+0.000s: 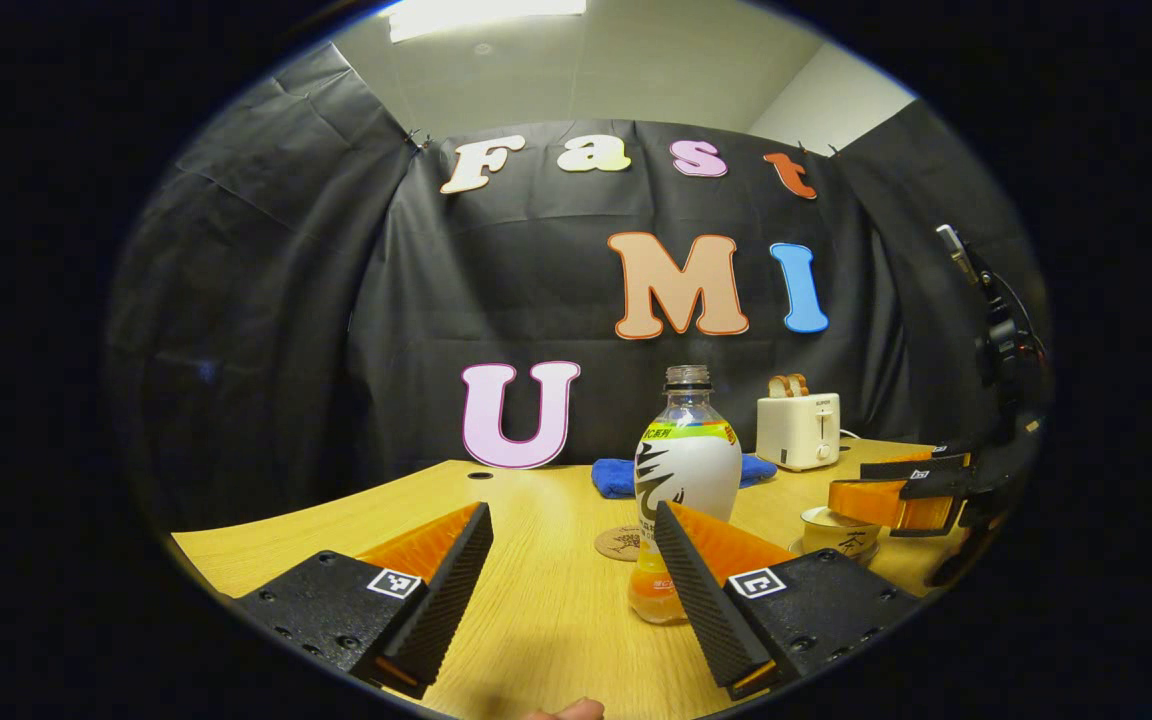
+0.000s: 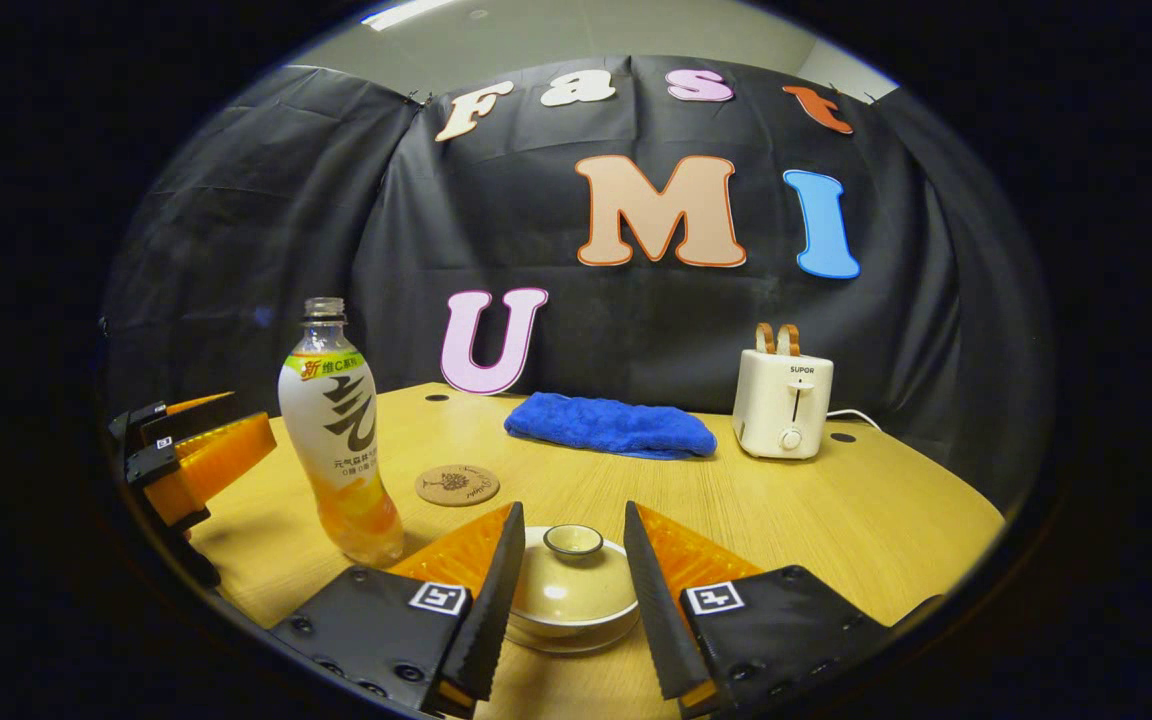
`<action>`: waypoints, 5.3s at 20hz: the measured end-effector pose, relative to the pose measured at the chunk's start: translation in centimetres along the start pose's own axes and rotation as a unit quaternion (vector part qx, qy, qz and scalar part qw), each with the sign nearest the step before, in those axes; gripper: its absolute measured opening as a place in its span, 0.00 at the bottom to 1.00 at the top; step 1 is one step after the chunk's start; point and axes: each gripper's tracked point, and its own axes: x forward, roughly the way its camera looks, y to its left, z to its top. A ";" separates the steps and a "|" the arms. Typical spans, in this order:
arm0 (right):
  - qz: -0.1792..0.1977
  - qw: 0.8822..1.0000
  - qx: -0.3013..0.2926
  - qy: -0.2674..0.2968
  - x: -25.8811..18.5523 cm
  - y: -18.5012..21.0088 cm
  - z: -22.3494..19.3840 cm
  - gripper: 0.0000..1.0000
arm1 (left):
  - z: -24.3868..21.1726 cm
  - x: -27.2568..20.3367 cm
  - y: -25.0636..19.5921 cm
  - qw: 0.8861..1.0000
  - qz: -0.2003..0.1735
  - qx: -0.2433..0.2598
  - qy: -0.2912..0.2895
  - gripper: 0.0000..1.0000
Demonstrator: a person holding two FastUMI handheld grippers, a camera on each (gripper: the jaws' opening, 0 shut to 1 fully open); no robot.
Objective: Open the teacup lid with one hand, grasp the water bottle and pour water into the teacup with the other hand; after pouring, place the water bottle on the coaster and then close the teacup lid.
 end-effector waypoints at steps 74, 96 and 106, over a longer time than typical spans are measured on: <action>-0.054 0.996 0.055 -0.052 -4.2 -11.1 0.0 0.30 | -3.4 5.3 -6.5 0.985 -0.125 0.070 0.100 0.60; -0.050 0.996 0.053 -0.053 -4.1 -10.8 0.2 0.32 | -3.1 8.4 -8.4 0.894 -0.178 0.406 0.059 0.60; -0.050 0.996 0.048 -0.054 -4.1 -10.6 0.1 0.32 | -4.3 7.9 -8.5 0.823 -0.199 0.528 0.065 0.60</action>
